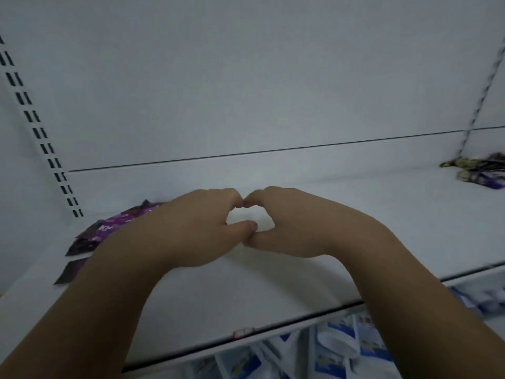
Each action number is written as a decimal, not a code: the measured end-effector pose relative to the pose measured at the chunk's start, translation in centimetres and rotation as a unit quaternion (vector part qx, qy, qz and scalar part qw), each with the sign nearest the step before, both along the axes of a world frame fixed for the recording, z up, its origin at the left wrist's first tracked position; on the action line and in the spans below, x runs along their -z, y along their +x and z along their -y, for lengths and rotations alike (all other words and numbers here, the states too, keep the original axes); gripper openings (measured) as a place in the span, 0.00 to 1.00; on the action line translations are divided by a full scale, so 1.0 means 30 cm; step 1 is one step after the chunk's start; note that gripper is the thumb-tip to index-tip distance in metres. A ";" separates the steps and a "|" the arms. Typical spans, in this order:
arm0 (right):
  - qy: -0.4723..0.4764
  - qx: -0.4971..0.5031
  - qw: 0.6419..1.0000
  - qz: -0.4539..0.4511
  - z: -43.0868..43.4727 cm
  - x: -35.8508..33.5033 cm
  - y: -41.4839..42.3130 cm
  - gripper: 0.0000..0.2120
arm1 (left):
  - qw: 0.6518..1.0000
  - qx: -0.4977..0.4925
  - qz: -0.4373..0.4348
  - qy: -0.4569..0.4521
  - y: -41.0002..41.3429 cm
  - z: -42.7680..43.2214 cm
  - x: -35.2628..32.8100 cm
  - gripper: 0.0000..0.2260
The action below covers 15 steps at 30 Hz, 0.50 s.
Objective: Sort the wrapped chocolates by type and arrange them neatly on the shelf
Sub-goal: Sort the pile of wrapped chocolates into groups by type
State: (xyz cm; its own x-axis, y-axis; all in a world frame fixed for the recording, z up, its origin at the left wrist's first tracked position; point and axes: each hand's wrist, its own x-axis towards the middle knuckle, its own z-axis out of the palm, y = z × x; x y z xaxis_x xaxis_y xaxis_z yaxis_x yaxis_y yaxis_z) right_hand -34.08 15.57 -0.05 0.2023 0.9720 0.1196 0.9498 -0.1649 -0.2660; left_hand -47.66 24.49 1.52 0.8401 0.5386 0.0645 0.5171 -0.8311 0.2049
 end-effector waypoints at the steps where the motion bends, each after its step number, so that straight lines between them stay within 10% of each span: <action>1: 0.001 0.010 1.000 0.003 0.029 0.003 0.028 0.29 | 1.000 0.010 -0.001 0.005 0.033 0.026 0.002 0.19; 15: 0.003 0.147 0.989 0.019 0.637 0.019 0.608 0.26 | 0.993 0.110 0.050 -0.010 0.721 0.528 0.055 0.20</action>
State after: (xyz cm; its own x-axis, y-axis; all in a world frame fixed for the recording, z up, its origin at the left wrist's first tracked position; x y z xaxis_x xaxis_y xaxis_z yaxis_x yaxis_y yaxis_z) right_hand -15.84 -3.55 -0.61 0.4721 0.8706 0.1386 0.8700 -0.4347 -0.2329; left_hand -26.02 8.65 -0.14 0.9273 0.3450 0.1452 0.2998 -0.9169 0.2635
